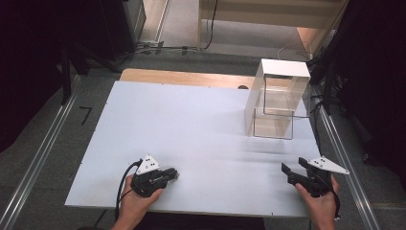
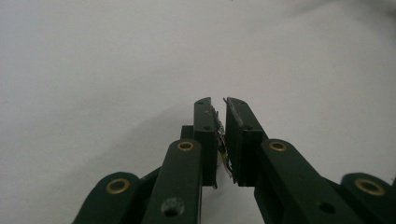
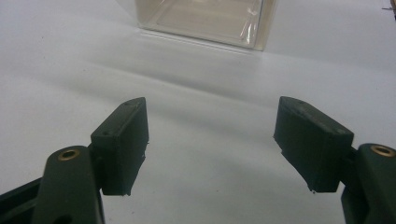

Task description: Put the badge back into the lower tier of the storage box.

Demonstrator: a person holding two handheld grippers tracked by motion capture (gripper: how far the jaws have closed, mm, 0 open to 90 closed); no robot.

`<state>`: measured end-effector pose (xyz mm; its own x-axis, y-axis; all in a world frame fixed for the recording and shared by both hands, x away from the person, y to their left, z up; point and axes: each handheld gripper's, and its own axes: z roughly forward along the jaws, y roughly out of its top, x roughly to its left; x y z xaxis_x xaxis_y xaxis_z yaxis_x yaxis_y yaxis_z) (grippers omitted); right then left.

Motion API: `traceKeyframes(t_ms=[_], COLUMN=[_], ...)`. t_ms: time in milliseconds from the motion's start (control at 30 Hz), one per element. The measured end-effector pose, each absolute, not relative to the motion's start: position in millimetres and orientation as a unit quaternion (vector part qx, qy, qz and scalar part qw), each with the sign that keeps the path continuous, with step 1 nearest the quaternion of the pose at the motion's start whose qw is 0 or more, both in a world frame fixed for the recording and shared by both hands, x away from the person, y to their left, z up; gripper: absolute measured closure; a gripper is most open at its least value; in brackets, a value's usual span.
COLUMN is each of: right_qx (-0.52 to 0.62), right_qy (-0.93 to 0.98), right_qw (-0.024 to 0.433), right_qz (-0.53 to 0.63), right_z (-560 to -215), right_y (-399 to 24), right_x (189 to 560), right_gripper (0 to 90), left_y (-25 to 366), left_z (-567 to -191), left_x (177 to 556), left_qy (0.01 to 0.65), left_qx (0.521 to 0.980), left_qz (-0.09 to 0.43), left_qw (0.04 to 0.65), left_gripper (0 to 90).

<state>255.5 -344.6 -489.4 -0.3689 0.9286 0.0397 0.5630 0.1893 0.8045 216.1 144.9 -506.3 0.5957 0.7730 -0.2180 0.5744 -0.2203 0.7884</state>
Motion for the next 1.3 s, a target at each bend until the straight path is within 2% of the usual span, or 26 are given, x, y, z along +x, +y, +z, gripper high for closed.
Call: traceKeyframes(t_ms=[133,1300], right_qx=[0.509,0.510], right_qy=[0.733,0.732], right_qw=[0.239,0.238], right_qz=[0.383,0.384], right_z=[-489.4,-489.2], right_y=[-344.7,-344.5], right_x=[255.5,254.8], right_gripper=[24.6,24.6], left_y=[145.1,133.9], left_z=[-505.3,-494.3], left_x=[215.2,236.1], left_qy=[0.432,0.425], left_qx=[0.771,0.769], left_qz=[0.100,0.075], left_qw=[0.457,0.472], left_gripper=[88.6,88.9])
